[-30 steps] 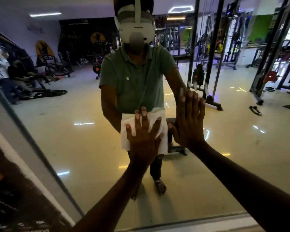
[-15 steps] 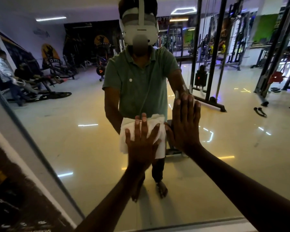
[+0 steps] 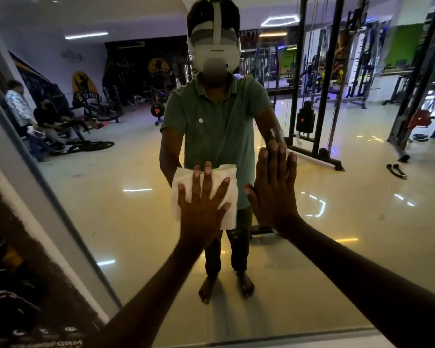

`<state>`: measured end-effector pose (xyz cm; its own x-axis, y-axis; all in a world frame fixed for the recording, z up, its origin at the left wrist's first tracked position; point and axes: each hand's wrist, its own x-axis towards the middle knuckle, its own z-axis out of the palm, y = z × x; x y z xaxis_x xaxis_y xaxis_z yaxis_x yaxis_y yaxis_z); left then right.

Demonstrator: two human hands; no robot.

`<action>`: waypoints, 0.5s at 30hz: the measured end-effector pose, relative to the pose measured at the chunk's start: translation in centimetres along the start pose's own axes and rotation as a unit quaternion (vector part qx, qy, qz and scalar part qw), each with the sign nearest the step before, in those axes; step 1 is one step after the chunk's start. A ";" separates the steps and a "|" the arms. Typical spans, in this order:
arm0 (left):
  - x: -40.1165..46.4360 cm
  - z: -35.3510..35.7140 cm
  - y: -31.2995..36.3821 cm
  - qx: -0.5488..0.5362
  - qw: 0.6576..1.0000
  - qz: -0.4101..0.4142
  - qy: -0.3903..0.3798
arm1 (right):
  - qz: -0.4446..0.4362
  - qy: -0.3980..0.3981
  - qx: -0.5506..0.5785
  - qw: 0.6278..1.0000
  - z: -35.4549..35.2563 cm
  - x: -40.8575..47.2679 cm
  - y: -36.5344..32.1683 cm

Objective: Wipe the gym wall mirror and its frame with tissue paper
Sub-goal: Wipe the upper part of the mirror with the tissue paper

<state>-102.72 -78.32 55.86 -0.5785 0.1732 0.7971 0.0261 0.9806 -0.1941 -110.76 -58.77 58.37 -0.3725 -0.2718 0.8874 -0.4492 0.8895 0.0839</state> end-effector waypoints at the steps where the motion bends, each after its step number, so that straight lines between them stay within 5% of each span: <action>1: 0.2 -1.0 -2.4 0.024 0.999 0.034 0.007 | -0.006 -0.007 0.000 1.000 -0.4 0.0 0.2; 3: 0.7 -2.9 -7.0 0.046 0.998 -0.025 0.041 | -0.013 -0.002 0.007 1.000 -1.0 0.0 0.7; 5: 1.8 -3.7 -9.4 0.034 0.979 -0.177 0.099 | -0.003 0.012 0.002 1.000 -1.7 0.4 1.3; 9: 7.3 -4.2 -3.5 -0.024 0.898 -0.394 0.195 | 0.017 0.016 -0.009 1.000 -2.0 2.2 2.9; 11: 10.4 -4.1 1.1 -0.023 0.925 -0.328 0.188 | 0.012 0.022 -0.004 1.000 -1.8 2.7 3.1; 13: 13.2 -4.3 4.8 -0.016 0.977 -0.164 0.134 | 0.006 0.037 0.017 0.999 -1.6 2.7 3.1; 15: 15.1 -4.8 4.8 -0.014 0.994 -0.007 0.111 | -0.001 0.044 0.031 0.999 -1.3 2.6 3.1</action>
<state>-107.37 -70.60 69.71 -0.3849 0.1729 0.9066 0.0440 0.9846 -0.1691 -112.07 -56.27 61.55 -0.2996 -0.2366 0.9243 -0.4993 0.8644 0.0594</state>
